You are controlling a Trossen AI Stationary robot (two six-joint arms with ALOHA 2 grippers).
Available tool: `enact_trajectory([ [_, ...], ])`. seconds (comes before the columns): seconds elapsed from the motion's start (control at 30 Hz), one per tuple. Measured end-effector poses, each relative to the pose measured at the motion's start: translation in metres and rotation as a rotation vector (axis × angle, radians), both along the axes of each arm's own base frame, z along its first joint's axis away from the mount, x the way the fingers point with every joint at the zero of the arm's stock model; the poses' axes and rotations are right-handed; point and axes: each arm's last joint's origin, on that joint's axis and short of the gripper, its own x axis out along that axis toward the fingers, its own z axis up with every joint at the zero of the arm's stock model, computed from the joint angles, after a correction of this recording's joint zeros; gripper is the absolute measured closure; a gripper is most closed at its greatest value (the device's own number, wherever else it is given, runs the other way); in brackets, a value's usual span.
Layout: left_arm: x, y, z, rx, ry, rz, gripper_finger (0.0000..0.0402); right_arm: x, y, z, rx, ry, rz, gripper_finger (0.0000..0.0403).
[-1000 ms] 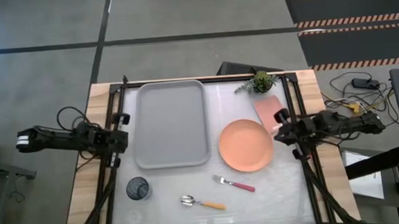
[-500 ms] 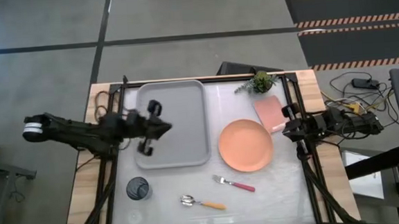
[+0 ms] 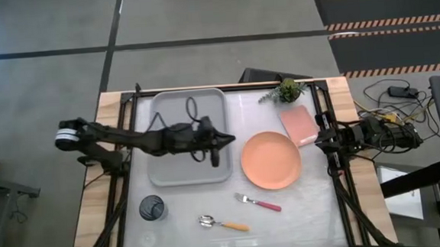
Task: Pick and place plate/cup/fork/spoon on tray
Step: Put the orange plate on the gray serving tray
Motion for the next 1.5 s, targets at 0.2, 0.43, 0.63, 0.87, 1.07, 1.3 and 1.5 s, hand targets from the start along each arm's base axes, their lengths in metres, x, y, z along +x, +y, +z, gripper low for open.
enact_trajectory([
  [0.2,0.026,-0.003,-0.006,-0.039,0.109,0.002,0.0402,0.000,0.000,0.000,-0.005,-0.006,-0.004,0.0394],
  [0.43,0.046,-0.009,-0.020,-0.069,0.148,-0.004,0.0402,0.000,0.000,0.000,-0.004,-0.007,-0.004,0.0394],
  [0.63,0.066,-0.010,-0.041,-0.067,0.198,0.001,0.0402,0.000,0.000,0.000,0.003,-0.004,-0.001,0.0394],
  [0.87,0.096,-0.002,-0.066,-0.044,0.296,0.022,0.0402,0.000,0.000,0.001,0.036,0.006,0.018,0.0394],
  [1.07,0.109,0.012,-0.070,-0.037,0.433,0.070,0.0402,0.001,0.000,-0.001,0.090,0.040,0.047,0.0394],
  [1.3,0.110,0.027,-0.073,-0.090,0.445,0.125,0.0402,0.001,0.000,-0.001,0.100,0.048,0.052,0.0394],
  [1.5,0.110,0.027,-0.079,-0.130,0.449,0.147,0.0402,0.001,0.000,-0.001,0.100,0.048,0.051,0.0394],
])
